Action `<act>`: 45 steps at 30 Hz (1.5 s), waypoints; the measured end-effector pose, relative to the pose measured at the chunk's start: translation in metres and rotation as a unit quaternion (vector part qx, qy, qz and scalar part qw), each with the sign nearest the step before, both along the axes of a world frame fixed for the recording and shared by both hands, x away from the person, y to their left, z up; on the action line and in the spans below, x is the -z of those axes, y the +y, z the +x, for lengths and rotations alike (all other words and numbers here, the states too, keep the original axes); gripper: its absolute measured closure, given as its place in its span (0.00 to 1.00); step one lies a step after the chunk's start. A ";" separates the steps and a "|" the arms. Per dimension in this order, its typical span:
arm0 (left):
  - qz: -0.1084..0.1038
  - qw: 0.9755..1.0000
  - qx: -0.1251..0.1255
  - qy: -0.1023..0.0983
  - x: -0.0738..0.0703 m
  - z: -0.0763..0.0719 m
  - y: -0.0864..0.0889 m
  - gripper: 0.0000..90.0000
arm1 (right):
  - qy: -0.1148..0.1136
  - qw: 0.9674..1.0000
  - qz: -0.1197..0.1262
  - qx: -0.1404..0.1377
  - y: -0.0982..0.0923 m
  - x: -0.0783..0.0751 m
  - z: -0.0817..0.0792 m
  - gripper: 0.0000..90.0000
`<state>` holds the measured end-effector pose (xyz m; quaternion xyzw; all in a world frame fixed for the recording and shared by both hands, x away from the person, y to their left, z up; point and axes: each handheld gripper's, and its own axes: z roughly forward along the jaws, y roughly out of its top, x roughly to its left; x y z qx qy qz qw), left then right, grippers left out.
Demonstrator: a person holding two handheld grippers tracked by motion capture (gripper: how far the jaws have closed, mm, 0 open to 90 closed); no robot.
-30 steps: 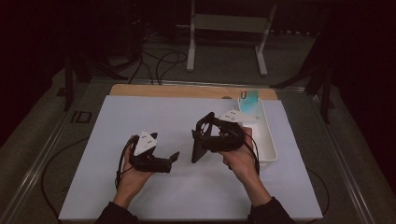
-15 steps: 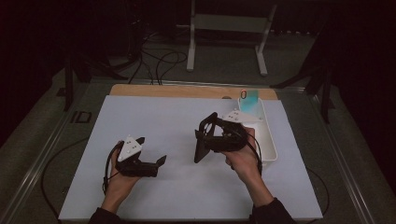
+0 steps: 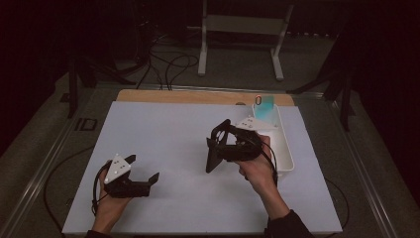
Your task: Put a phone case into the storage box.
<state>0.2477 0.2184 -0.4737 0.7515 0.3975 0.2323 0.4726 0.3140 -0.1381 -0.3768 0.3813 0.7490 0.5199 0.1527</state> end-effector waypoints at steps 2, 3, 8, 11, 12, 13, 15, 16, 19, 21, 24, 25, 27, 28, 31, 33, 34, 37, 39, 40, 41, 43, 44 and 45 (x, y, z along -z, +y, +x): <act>-0.001 1.000 -0.002 -0.001 0.001 -0.004 0.005 0.00 | 0.000 1.000 0.001 0.000 0.000 0.000 0.000 0.16; 0.001 1.000 -0.002 -0.002 0.002 -0.005 0.007 0.00 | 0.001 1.000 0.001 0.000 0.000 0.000 0.000 0.16; 0.002 1.000 -0.008 -0.005 0.006 -0.013 0.015 0.00 | 0.000 1.000 0.002 0.000 0.000 0.000 0.001 0.16; -0.003 1.000 -0.012 -0.005 0.009 -0.015 0.019 0.00 | 0.000 1.000 0.004 -0.002 0.000 0.000 0.001 0.16; -0.004 1.000 -0.013 -0.006 0.010 -0.015 0.020 0.00 | 0.000 1.000 0.004 -0.002 0.000 -0.001 0.001 0.16; -0.002 1.000 -0.014 -0.008 0.011 -0.015 0.020 0.00 | -0.002 1.000 0.005 -0.002 0.000 -0.001 0.001 0.16; -0.003 1.000 -0.018 -0.012 0.012 -0.016 0.022 0.00 | -0.002 1.000 0.005 -0.002 0.000 -0.001 0.002 0.16; -0.001 1.000 -0.019 -0.014 0.012 -0.016 0.022 0.00 | -0.003 1.000 0.006 -0.003 0.000 -0.002 0.002 0.16; 0.000 1.000 -0.021 -0.017 0.013 -0.016 0.023 0.00 | -0.005 1.000 0.006 -0.002 0.000 -0.003 0.003 0.16; 0.003 1.000 -0.022 -0.017 0.014 -0.016 0.022 0.00 | -0.006 1.000 0.008 0.000 0.000 -0.004 0.004 0.16; 0.008 1.000 -0.019 -0.017 0.015 -0.017 0.020 0.00 | -0.009 1.000 0.007 0.002 0.000 -0.006 0.006 0.16; 0.007 1.000 -0.018 -0.017 0.016 -0.017 0.020 0.00 | -0.011 1.000 0.007 0.003 -0.001 -0.007 0.007 0.16; 0.007 1.000 -0.018 -0.016 0.016 -0.017 0.020 0.00 | -0.012 1.000 0.008 0.006 -0.002 -0.009 0.009 0.16; 0.007 1.000 -0.018 -0.016 0.016 -0.017 0.020 0.00 | -0.012 1.000 0.008 0.006 -0.002 -0.009 0.009 0.16; 0.004 1.000 -0.019 -0.014 0.016 -0.016 0.021 0.00 | -0.020 1.000 0.007 0.012 -0.006 -0.012 0.015 0.16; 0.003 1.000 -0.019 -0.014 0.016 -0.017 0.021 0.00 | -0.018 1.000 0.014 0.016 -0.009 -0.015 0.018 0.16; 0.003 1.000 -0.019 -0.014 0.016 -0.017 0.021 0.00 | -0.018 1.000 0.017 0.018 -0.010 -0.016 0.020 0.16; 0.004 1.000 -0.019 -0.014 0.016 -0.017 0.021 0.00 | -0.022 0.999 0.017 0.024 -0.013 -0.019 0.024 0.16; 0.004 1.000 -0.019 -0.012 0.016 -0.017 0.021 0.00 | -0.024 0.999 0.015 0.029 -0.014 -0.022 0.028 0.16; 0.003 1.000 -0.019 -0.011 0.016 -0.017 0.021 0.00 | -0.027 0.999 0.012 0.030 -0.015 -0.022 0.030 0.16; 0.004 1.000 -0.020 -0.012 0.016 -0.017 0.020 0.00 | -0.030 0.999 0.009 0.032 -0.015 -0.023 0.031 0.16; 0.003 1.000 -0.019 -0.012 0.016 -0.017 0.021 0.00 | -0.032 0.999 0.005 0.038 -0.017 -0.025 0.035 0.16; 0.002 1.000 -0.019 -0.012 0.016 -0.017 0.021 0.00 | -0.033 0.999 0.005 0.040 -0.018 -0.026 0.037 0.16; 0.003 1.000 -0.019 -0.012 0.016 -0.017 0.021 0.00 | -0.033 0.998 0.006 0.043 -0.019 -0.026 0.039 0.16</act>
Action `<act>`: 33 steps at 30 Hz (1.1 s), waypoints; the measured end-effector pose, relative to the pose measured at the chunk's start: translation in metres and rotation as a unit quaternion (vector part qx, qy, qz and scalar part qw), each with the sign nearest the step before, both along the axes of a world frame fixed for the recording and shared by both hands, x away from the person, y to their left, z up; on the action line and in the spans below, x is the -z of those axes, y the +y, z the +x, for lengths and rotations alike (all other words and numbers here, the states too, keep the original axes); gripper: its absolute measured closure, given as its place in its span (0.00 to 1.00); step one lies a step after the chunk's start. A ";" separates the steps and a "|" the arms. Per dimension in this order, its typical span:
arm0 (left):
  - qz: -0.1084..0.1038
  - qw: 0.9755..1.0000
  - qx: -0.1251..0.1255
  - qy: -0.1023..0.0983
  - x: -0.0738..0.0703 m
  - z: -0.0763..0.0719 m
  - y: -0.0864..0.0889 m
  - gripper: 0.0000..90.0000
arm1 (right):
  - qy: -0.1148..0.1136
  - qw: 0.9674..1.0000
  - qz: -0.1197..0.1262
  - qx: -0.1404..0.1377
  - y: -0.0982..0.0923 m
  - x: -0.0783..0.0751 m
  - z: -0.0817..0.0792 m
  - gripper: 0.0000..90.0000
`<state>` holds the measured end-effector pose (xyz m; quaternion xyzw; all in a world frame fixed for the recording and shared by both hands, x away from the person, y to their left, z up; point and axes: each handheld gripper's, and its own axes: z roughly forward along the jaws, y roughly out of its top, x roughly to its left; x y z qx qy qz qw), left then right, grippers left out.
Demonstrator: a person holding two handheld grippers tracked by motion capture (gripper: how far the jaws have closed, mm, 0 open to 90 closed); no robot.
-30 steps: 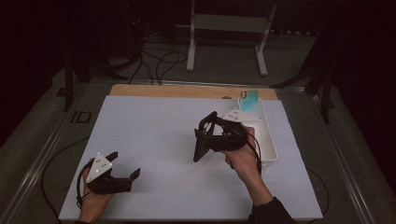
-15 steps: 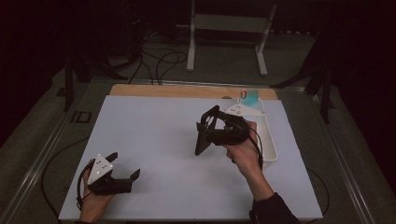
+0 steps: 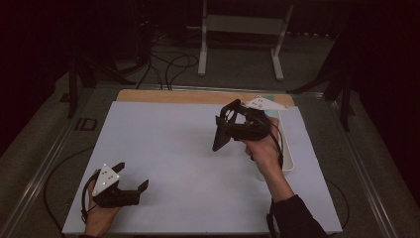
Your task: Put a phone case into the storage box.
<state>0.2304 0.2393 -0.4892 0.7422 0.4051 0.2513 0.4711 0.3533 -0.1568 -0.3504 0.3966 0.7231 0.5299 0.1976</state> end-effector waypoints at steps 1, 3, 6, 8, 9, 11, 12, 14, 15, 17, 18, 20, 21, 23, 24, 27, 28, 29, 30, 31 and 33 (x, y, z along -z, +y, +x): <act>0.000 1.000 0.000 0.000 0.000 0.000 0.000 0.00 | -0.001 1.000 -0.001 0.003 -0.001 0.000 0.002 0.16; -0.001 1.000 -0.001 -0.001 0.000 0.000 0.000 0.00 | -0.004 1.000 -0.004 0.009 -0.003 -0.001 0.007 0.16; -0.001 1.000 0.000 0.000 0.000 0.000 0.000 0.00 | -0.003 1.000 -0.012 0.019 -0.005 0.000 0.014 0.16; -0.001 1.000 0.000 0.000 0.000 0.000 0.000 0.00 | -0.005 1.000 -0.018 0.025 -0.006 0.000 0.018 0.16; -0.001 1.000 0.000 0.000 0.000 0.000 0.000 0.00 | -0.008 0.999 -0.023 0.030 -0.007 0.000 0.020 0.16; -0.002 1.000 0.001 0.001 0.000 0.000 -0.001 0.00 | -0.007 0.999 -0.024 0.036 -0.008 0.000 0.023 0.16; -0.002 1.000 0.001 0.001 0.000 0.000 -0.001 0.00 | -0.007 0.999 -0.024 0.037 -0.009 0.000 0.025 0.16; -0.003 1.000 0.002 0.000 0.000 0.000 -0.001 0.00 | -0.007 0.999 -0.027 0.041 -0.010 0.000 0.029 0.16; -0.004 1.000 0.002 0.000 0.000 0.000 -0.001 0.00 | -0.008 0.999 -0.029 0.044 -0.011 -0.001 0.030 0.16; -0.004 1.000 0.001 -0.001 0.000 0.000 0.000 0.00 | -0.011 0.998 -0.029 0.046 -0.012 -0.002 0.033 0.16; -0.005 1.000 0.001 0.000 0.000 0.000 0.000 0.00 | -0.011 0.998 -0.029 0.049 -0.012 -0.002 0.034 0.16; -0.005 1.000 0.001 -0.001 0.000 0.000 0.000 0.00 | -0.014 0.998 -0.032 0.053 -0.014 -0.004 0.037 0.16; -0.005 1.000 0.001 -0.001 0.000 0.000 0.000 0.00 | -0.014 0.998 -0.032 0.054 -0.014 -0.004 0.038 0.16; -0.003 1.000 0.000 0.000 0.000 0.000 0.000 0.00 | -0.016 0.998 -0.034 0.058 -0.016 -0.005 0.041 0.16; -0.004 1.000 0.000 0.000 0.000 0.000 -0.001 0.00 | -0.016 0.997 -0.035 0.060 -0.017 -0.005 0.042 0.16; -0.004 1.000 0.001 0.000 0.000 0.000 -0.001 0.00 | -0.015 0.997 -0.035 0.069 -0.021 -0.006 0.046 0.16; -0.004 1.000 0.001 0.000 0.000 0.000 -0.001 0.00 | -0.016 0.997 -0.035 0.072 -0.023 -0.006 0.047 0.16; -0.003 1.000 0.001 0.001 0.000 0.000 -0.001 0.00 | -0.016 0.997 -0.035 0.073 -0.024 -0.006 0.049 0.16; -0.003 1.000 0.001 0.001 0.000 0.000 -0.001 0.00 | -0.016 0.996 -0.035 0.077 -0.026 -0.006 0.050 0.16; -0.003 1.000 0.001 0.000 0.000 -0.001 -0.001 0.00 | -0.017 0.996 -0.035 0.079 -0.027 -0.006 0.051 0.16; -0.003 1.000 0.001 0.000 0.000 -0.001 -0.001 0.00 | -0.016 0.996 -0.033 0.086 -0.030 -0.007 0.054 0.16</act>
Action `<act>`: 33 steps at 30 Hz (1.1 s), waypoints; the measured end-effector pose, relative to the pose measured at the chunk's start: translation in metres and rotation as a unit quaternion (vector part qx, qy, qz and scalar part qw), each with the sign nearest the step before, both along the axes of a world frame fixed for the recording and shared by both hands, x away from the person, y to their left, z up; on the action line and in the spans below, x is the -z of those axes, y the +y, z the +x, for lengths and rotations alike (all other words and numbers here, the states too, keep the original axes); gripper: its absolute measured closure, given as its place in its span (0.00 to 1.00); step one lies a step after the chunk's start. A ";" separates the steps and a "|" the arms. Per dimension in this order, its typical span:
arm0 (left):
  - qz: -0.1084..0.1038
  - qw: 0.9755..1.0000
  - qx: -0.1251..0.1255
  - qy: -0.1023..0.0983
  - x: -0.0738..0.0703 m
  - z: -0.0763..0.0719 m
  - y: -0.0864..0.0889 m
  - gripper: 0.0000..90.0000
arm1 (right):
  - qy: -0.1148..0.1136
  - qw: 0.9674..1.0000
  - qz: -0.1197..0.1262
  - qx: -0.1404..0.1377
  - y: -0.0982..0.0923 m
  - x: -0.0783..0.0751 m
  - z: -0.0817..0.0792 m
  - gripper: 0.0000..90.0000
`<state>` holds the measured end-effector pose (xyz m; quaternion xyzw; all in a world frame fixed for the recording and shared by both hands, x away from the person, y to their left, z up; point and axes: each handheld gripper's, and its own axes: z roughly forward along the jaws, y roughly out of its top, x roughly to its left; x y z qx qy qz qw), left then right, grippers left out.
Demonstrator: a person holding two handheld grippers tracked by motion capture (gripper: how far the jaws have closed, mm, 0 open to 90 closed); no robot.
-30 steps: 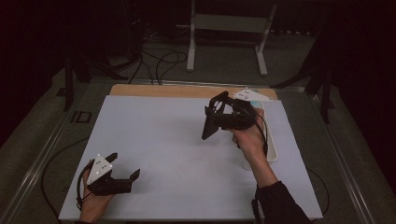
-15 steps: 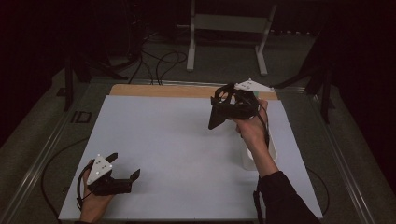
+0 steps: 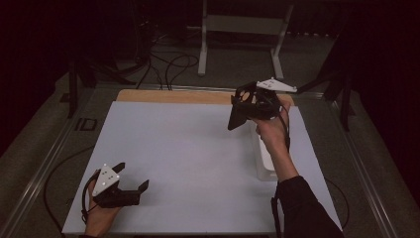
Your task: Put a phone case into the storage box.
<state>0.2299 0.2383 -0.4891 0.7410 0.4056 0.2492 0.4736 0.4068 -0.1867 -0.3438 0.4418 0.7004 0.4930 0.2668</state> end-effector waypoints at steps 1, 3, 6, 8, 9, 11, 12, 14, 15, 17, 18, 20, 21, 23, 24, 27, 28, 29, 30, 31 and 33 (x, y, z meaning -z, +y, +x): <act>0.000 1.000 0.000 0.000 0.000 0.000 0.000 0.00 | 0.000 1.000 0.001 0.002 -0.002 0.000 0.001 0.16; 0.000 1.000 0.000 0.000 0.000 0.000 0.000 0.00 | 0.000 1.000 0.003 0.007 -0.005 0.000 0.004 0.16; 0.000 1.000 0.000 -0.001 0.000 0.000 0.000 0.00 | 0.002 1.000 0.007 0.015 -0.011 0.002 0.007 0.16; 0.000 1.000 0.000 0.000 0.000 0.000 0.000 0.00 | 0.004 1.000 0.009 0.022 -0.015 0.003 0.009 0.16; 0.000 1.000 0.000 0.000 0.000 0.000 0.000 0.00 | 0.006 1.000 0.011 0.026 -0.017 0.003 0.010 0.16; -0.001 1.000 0.000 -0.001 0.000 0.000 0.000 0.00 | 0.006 0.999 0.016 0.032 -0.021 0.004 0.013 0.16; -0.001 1.000 0.000 -0.001 0.000 0.000 0.000 0.00 | 0.007 0.999 0.017 0.035 -0.022 0.004 0.013 0.16; 0.000 1.000 0.000 -0.001 0.000 0.000 0.000 0.00 | 0.008 0.999 0.020 0.042 -0.025 0.004 0.015 0.16; 0.000 1.000 0.000 -0.001 0.000 0.000 0.000 0.00 | 0.008 0.999 0.018 0.043 -0.027 0.004 0.016 0.16; 0.000 1.000 0.000 -0.001 0.000 0.000 0.000 0.00 | 0.008 0.999 0.016 0.048 -0.028 0.003 0.018 0.16; -0.001 1.000 0.000 -0.001 0.000 0.000 0.000 0.00 | 0.008 0.999 0.014 0.051 -0.029 0.003 0.018 0.16; -0.001 1.000 0.000 -0.001 0.000 0.000 0.000 0.00 | 0.006 0.998 0.012 0.053 -0.030 0.001 0.019 0.16; 0.000 1.000 0.000 -0.001 0.000 0.000 0.000 0.00 | 0.006 0.998 0.011 0.056 -0.030 0.000 0.020 0.16; -0.001 1.000 0.000 -0.001 0.000 -0.001 0.000 0.00 | 0.004 0.998 0.008 0.060 -0.031 -0.001 0.021 0.16; -0.002 1.000 0.000 -0.002 0.000 -0.001 0.000 0.00 | 0.003 0.998 0.008 0.063 -0.031 -0.002 0.022 0.16; -0.001 1.000 0.000 -0.002 0.000 0.000 0.000 0.00 | 0.001 0.998 0.003 0.069 -0.032 -0.003 0.024 0.16; -0.002 1.000 0.000 -0.002 0.000 -0.001 0.000 0.00 | 0.001 0.998 0.001 0.070 -0.033 -0.002 0.025 0.16; -0.002 1.000 0.000 -0.002 0.000 -0.001 0.000 0.00 | 0.001 0.997 -0.001 0.072 -0.034 -0.002 0.025 0.16; -0.003 1.000 0.000 -0.002 0.000 -0.001 0.000 0.00 | 0.001 0.997 -0.002 0.075 -0.034 -0.002 0.026 0.16; -0.003 1.000 0.000 -0.002 0.000 -0.001 0.000 0.00 | 0.002 0.997 -0.004 0.077 -0.035 -0.002 0.026 0.16; -0.002 1.000 0.000 -0.002 0.000 -0.001 0.000 0.00 | 0.003 0.997 -0.004 0.082 -0.038 -0.001 0.027 0.16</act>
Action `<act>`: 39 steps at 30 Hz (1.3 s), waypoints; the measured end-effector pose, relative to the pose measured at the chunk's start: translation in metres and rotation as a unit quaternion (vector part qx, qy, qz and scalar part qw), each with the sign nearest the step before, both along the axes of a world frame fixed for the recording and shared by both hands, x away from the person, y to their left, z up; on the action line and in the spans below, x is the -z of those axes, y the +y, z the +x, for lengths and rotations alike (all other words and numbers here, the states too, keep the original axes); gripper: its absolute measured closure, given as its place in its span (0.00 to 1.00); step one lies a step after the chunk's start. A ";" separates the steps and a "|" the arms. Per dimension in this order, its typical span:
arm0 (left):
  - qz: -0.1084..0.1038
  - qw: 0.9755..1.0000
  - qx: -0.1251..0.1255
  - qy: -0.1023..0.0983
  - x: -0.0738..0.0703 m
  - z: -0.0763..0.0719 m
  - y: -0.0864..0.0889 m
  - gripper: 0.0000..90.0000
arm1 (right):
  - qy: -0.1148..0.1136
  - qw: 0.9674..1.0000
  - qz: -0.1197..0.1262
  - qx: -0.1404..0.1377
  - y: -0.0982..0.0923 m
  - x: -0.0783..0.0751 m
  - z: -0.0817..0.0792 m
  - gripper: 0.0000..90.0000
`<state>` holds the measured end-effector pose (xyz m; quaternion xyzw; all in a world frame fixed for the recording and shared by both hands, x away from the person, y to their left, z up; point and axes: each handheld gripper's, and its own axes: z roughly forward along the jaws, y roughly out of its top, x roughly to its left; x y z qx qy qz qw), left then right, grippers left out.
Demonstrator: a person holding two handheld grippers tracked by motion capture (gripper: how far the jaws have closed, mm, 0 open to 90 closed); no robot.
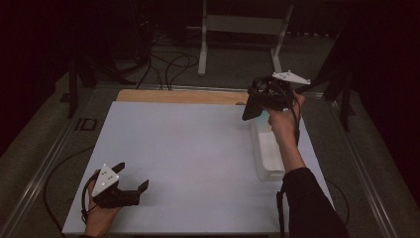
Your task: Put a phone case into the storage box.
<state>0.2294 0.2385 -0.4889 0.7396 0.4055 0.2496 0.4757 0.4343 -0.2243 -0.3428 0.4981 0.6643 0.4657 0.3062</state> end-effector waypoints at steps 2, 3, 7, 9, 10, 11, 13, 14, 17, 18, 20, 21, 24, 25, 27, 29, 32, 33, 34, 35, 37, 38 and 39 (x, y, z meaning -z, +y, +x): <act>0.000 1.000 0.000 0.000 0.000 0.000 0.000 0.00 | 0.001 1.000 0.000 0.006 -0.002 0.001 0.001 0.16; 0.001 1.000 0.000 0.000 0.000 0.000 0.000 0.00 | 0.002 1.000 0.001 0.008 -0.004 0.001 0.002 0.16; 0.000 1.000 0.000 0.000 0.000 0.000 0.000 0.00 | 0.005 1.000 0.002 0.021 -0.010 0.003 0.004 0.16; 0.001 1.000 0.000 0.000 0.000 0.000 0.000 0.00 | 0.006 1.000 0.001 0.027 -0.012 0.003 0.005 0.16; 0.000 1.000 0.000 0.000 0.000 0.000 0.000 0.00 | 0.007 1.000 0.001 0.030 -0.014 0.004 0.006 0.16; 0.001 1.000 0.000 0.000 0.000 0.000 0.000 0.00 | 0.008 0.999 0.001 0.033 -0.015 0.004 0.006 0.16; 0.000 1.000 0.000 0.000 0.000 0.000 0.000 0.00 | 0.010 0.999 0.000 0.038 -0.017 0.005 0.007 0.16; 0.000 1.000 0.000 0.000 0.000 0.000 0.000 0.00 | 0.011 0.999 -0.002 0.041 -0.018 0.006 0.007 0.16; -0.001 1.000 0.000 0.000 0.000 0.000 0.000 0.00 | 0.012 0.999 -0.002 0.046 -0.021 0.007 0.008 0.16; -0.001 1.000 0.000 0.000 0.000 0.000 0.000 0.00 | 0.012 0.999 -0.003 0.048 -0.021 0.007 0.009 0.16; -0.001 1.000 0.000 0.000 0.000 0.000 0.000 0.00 | 0.012 0.999 -0.007 0.052 -0.023 0.008 0.010 0.16; -0.001 1.000 0.000 0.000 0.000 0.000 0.000 0.00 | 0.013 0.998 -0.007 0.054 -0.023 0.008 0.010 0.16; -0.001 1.000 0.001 0.000 0.000 0.000 0.000 0.00 | 0.016 0.998 -0.011 0.062 -0.025 0.010 0.012 0.16; -0.001 1.000 0.001 0.000 0.000 0.000 0.000 0.00 | 0.017 0.998 -0.012 0.063 -0.026 0.011 0.012 0.16; -0.002 1.000 0.000 0.000 0.000 0.000 0.000 0.00 | 0.018 0.998 -0.014 0.066 -0.027 0.012 0.013 0.16; 0.000 1.000 0.001 0.000 0.000 0.000 0.000 0.00 | 0.020 0.997 -0.016 0.069 -0.028 0.013 0.014 0.16; -0.001 1.000 0.001 0.000 0.000 0.000 0.000 0.00 | 0.023 0.997 -0.020 0.073 -0.029 0.014 0.016 0.16; 0.000 1.000 0.001 0.000 0.000 0.000 0.000 0.00 | 0.024 0.997 -0.023 0.075 -0.029 0.015 0.016 0.16; 0.000 1.000 0.001 0.000 0.000 0.000 0.000 0.00 | 0.024 0.997 -0.024 0.075 -0.030 0.015 0.016 0.16; 0.000 1.000 0.001 0.000 0.000 0.000 0.000 0.00 | 0.024 0.996 -0.025 0.077 -0.030 0.016 0.017 0.16; 0.000 1.000 0.001 0.000 0.000 0.000 0.000 0.00 | 0.025 0.996 -0.029 0.080 -0.031 0.016 0.017 0.16; 0.000 1.000 0.001 0.000 0.000 0.000 0.000 0.00 | 0.025 0.996 -0.030 0.081 -0.031 0.017 0.017 0.16; 0.000 1.000 0.001 0.000 0.000 0.000 0.000 0.00 | 0.026 0.996 -0.030 0.083 -0.031 0.017 0.018 0.16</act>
